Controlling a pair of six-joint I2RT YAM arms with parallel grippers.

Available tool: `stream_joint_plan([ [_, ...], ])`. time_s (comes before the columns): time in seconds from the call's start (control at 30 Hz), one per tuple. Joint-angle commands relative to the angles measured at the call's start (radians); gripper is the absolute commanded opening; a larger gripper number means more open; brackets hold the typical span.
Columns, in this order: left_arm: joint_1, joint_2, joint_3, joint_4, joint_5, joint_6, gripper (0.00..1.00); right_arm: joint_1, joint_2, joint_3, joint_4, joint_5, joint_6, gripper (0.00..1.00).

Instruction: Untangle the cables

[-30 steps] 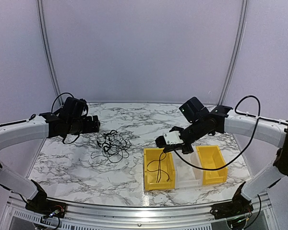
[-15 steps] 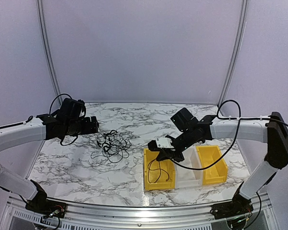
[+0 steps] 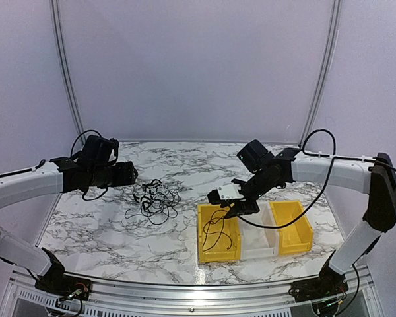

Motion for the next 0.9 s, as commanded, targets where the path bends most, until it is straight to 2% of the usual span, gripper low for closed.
stream_joint_plan([
  [0.0,0.004,0.022,0.004,-0.010,0.100,0.023,0.80,-0.048,-0.077,0.049,-0.125,0.023,-0.054,0.40],
  [0.17,0.004,0.085,0.049,-0.065,0.168,-0.007,0.76,-0.063,-0.151,0.055,-0.139,0.068,-0.078,0.43],
  [0.27,0.007,0.135,0.093,-0.146,0.112,-0.089,0.72,-0.063,-0.181,0.083,-0.138,0.062,-0.051,0.43],
  [0.43,0.031,0.225,0.111,-0.192,0.146,-0.219,0.60,-0.051,-0.227,0.065,-0.044,0.042,0.069,0.43],
  [0.6,0.074,0.301,0.118,-0.210,0.187,-0.329,0.53,-0.044,-0.251,0.022,-0.020,0.049,0.075,0.42],
  [0.73,0.088,0.353,0.136,-0.197,0.187,-0.350,0.53,-0.045,-0.261,0.009,-0.006,0.049,0.079,0.42],
  [0.87,0.097,0.436,0.207,-0.170,0.218,-0.320,0.47,-0.044,-0.260,-0.002,0.005,0.042,0.085,0.42],
])
